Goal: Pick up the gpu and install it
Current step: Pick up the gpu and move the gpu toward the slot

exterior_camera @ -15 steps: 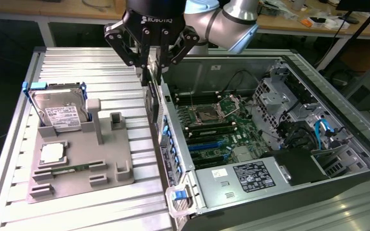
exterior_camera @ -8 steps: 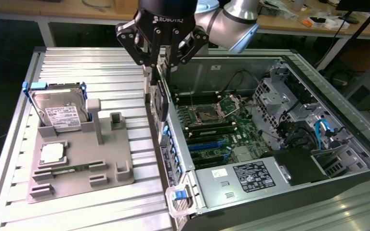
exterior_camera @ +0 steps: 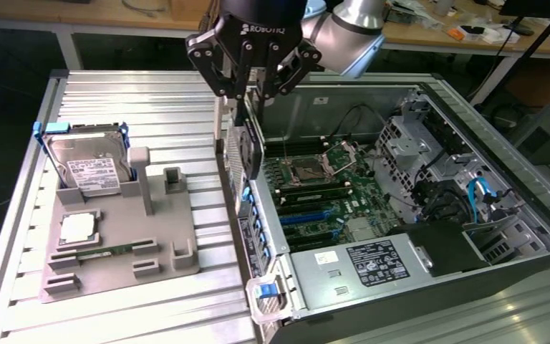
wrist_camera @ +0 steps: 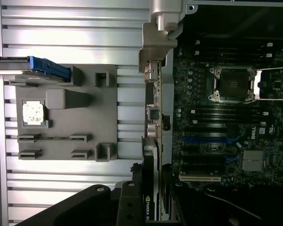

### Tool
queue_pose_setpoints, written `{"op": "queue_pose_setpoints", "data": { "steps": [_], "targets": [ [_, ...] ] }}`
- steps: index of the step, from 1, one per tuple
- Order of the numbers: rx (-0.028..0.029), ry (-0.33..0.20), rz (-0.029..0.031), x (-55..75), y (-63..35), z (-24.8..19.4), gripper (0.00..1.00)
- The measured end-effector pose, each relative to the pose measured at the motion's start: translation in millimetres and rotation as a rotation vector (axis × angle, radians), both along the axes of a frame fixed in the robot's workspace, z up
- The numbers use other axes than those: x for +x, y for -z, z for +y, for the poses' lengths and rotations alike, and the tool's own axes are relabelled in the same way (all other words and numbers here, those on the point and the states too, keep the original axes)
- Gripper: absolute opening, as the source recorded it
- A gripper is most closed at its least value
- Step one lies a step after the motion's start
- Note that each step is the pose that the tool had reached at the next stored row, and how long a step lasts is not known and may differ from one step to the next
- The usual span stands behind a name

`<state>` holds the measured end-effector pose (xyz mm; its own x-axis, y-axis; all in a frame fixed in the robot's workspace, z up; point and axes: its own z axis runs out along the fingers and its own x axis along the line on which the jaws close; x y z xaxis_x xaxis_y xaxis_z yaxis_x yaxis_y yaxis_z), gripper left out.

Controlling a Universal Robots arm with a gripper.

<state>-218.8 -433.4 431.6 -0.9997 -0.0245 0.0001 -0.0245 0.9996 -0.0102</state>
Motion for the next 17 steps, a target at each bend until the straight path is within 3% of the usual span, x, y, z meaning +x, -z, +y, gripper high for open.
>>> {"op": "queue_pose_setpoints", "data": {
  "steps": [17],
  "targets": [
    [0.0,0.0,0.0002,31.3,-0.1,0.0,0.27]
  ]
}}
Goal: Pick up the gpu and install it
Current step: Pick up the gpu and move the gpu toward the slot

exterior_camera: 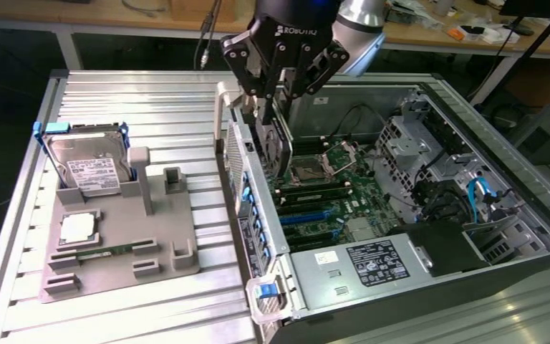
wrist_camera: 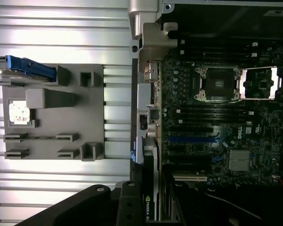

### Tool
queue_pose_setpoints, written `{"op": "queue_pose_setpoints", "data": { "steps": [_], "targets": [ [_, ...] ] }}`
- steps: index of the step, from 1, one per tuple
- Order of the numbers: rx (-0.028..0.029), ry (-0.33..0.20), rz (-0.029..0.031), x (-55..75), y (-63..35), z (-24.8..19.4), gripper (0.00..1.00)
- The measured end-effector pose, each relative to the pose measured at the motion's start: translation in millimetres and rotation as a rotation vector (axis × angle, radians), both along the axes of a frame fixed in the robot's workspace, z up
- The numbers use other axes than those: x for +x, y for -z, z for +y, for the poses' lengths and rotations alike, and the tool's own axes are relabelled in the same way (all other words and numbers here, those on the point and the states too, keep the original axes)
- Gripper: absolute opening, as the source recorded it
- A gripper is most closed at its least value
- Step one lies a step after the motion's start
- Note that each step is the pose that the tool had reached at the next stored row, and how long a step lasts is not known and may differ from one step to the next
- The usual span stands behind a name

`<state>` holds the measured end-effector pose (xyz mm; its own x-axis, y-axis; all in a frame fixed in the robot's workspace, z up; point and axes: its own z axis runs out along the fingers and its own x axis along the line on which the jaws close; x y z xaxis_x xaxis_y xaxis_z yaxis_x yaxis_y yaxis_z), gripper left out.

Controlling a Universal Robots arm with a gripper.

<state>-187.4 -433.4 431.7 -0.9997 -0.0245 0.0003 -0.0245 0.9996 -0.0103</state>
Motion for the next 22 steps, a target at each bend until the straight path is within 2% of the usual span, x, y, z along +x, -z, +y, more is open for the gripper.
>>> {"op": "queue_pose_setpoints", "data": {
  "steps": [22],
  "targets": [
    [0.0,0.0,0.0,51.8,0.4,0.0,0.27]
  ]
}}
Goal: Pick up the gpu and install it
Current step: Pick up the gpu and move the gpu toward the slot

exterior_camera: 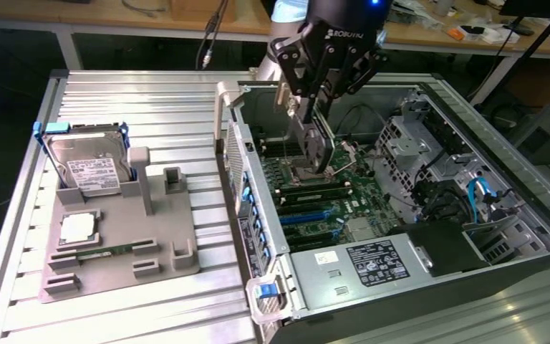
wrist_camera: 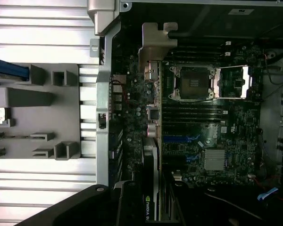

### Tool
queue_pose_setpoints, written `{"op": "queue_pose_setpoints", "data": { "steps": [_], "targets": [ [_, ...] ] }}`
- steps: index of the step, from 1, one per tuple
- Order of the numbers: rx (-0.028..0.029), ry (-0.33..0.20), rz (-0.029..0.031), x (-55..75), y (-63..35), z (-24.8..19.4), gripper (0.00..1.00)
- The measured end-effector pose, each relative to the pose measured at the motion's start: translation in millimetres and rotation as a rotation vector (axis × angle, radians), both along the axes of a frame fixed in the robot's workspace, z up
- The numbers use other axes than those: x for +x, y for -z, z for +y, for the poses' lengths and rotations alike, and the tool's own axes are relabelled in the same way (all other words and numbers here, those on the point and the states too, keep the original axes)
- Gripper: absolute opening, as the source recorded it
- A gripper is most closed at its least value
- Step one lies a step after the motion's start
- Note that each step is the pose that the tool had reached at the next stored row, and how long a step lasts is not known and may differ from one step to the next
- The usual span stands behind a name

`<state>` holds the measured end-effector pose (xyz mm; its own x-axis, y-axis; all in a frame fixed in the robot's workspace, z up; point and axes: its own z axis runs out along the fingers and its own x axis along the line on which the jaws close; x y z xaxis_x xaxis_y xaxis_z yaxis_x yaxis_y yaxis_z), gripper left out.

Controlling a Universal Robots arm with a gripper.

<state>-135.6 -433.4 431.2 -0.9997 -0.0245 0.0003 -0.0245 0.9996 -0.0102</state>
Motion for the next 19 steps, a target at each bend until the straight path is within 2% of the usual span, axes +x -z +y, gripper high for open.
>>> {"op": "queue_pose_setpoints", "data": {
  "steps": [11,19],
  "targets": [
    [0.0,0.0,0.0001,27.3,0.1,0.0,0.27],
    [-0.0001,0.0,0.0,54.0,0.1,0.0,0.27]
  ]
}}
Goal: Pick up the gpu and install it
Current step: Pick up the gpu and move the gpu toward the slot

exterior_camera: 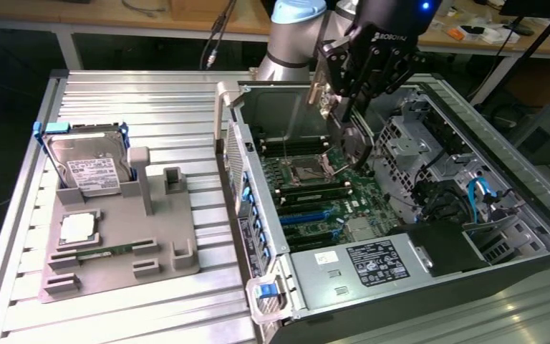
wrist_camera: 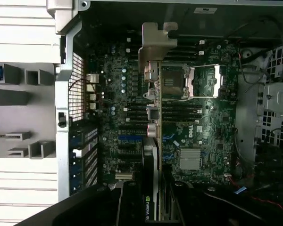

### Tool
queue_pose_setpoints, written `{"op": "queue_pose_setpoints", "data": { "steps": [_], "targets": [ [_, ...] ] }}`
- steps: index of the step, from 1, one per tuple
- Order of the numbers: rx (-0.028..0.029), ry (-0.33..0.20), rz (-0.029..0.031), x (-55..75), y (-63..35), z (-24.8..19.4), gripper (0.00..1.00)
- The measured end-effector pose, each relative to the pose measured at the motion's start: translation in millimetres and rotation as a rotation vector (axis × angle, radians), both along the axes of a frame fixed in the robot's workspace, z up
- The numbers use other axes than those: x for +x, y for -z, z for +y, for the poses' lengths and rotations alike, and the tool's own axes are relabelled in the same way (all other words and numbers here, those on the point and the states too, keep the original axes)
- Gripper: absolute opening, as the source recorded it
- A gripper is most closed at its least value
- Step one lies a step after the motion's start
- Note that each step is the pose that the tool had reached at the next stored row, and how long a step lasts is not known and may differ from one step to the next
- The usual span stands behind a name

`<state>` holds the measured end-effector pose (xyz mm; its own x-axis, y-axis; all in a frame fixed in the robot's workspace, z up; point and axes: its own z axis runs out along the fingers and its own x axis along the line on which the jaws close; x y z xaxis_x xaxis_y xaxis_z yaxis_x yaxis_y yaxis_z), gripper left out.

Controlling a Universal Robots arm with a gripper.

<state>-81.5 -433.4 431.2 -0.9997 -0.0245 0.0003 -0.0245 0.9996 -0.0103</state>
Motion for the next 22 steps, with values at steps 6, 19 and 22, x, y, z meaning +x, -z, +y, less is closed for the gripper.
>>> {"op": "queue_pose_setpoints", "data": {
  "steps": [6,19,22],
  "targets": [
    [0.0002,-0.03,0.0004,15.1,0.1,0.0,0.27],
    [-0.0043,-0.139,0.0007,24.1,0.3,0.6,0.27],
    [-0.0048,-0.138,0.0007,24.0,0.4,0.7,0.27]
  ]
}}
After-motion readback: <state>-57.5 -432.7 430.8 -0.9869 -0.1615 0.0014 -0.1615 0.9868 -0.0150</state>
